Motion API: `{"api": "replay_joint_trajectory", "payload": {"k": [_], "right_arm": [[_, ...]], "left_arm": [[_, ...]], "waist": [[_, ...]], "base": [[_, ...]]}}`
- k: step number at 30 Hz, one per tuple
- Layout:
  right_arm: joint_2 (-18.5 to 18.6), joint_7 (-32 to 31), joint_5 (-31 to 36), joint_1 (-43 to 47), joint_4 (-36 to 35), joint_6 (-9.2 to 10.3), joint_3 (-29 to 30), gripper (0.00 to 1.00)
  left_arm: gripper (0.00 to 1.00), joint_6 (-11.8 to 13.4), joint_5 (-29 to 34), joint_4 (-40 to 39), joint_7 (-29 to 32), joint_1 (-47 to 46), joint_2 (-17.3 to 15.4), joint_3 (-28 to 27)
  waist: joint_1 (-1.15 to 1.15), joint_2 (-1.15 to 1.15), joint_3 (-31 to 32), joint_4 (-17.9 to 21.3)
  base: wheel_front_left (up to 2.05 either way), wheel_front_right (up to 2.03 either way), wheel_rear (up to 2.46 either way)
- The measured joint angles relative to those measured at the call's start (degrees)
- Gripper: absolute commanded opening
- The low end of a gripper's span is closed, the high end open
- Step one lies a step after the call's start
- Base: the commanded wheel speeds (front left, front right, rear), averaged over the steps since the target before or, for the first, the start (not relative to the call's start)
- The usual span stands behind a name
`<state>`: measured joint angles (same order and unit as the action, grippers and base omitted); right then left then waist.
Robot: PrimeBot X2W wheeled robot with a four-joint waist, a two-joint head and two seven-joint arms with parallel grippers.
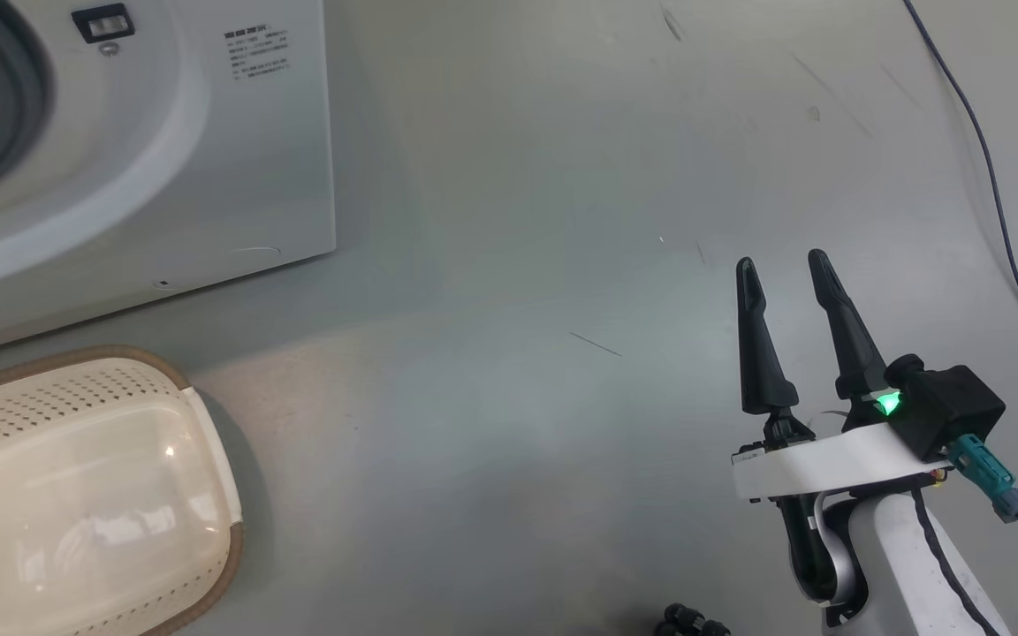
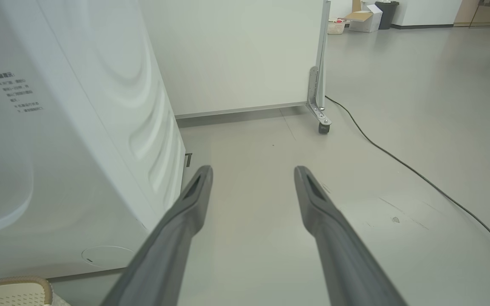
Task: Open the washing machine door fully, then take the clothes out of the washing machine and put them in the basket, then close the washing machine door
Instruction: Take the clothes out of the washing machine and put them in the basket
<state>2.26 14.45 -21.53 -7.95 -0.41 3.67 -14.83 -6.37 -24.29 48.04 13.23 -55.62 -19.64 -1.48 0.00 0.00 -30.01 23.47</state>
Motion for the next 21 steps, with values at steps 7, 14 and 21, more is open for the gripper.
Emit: {"api": "replay_joint_trajectory", "payload": {"k": [7, 14, 21], "right_arm": [[0.0, 0.0, 1.0, 0.0, 1.1, -0.03, 1.2, 1.0], [0.0, 0.0, 1.6, 0.3, 2.0, -0.08, 1.9, 1.0], [0.1, 0.0, 2.0, 1.7, 2.8, -0.25, 2.9, 1.0]], "left_arm": [[0.0, -0.5, -0.4, 0.8, -3.2, 3.2, 2.9, 2.7], [0.0, -0.6, -0.4, 1.1, -6.6, 6.6, 4.1, 4.2], [0.0, -0.8, -1.0, 0.0, -11.1, 10.0, 5.4, 5.7]], "waist": [[0.0, 0.0, 3.0, -2.5], [0.0, 0.0, 6.1, -5.1], [0.0, 0.0, 9.3, -7.5]], "base": [[0.0, 0.0, 0.0], [0.0, 0.0, 0.0], [0.0, 0.0, 0.0]]}}
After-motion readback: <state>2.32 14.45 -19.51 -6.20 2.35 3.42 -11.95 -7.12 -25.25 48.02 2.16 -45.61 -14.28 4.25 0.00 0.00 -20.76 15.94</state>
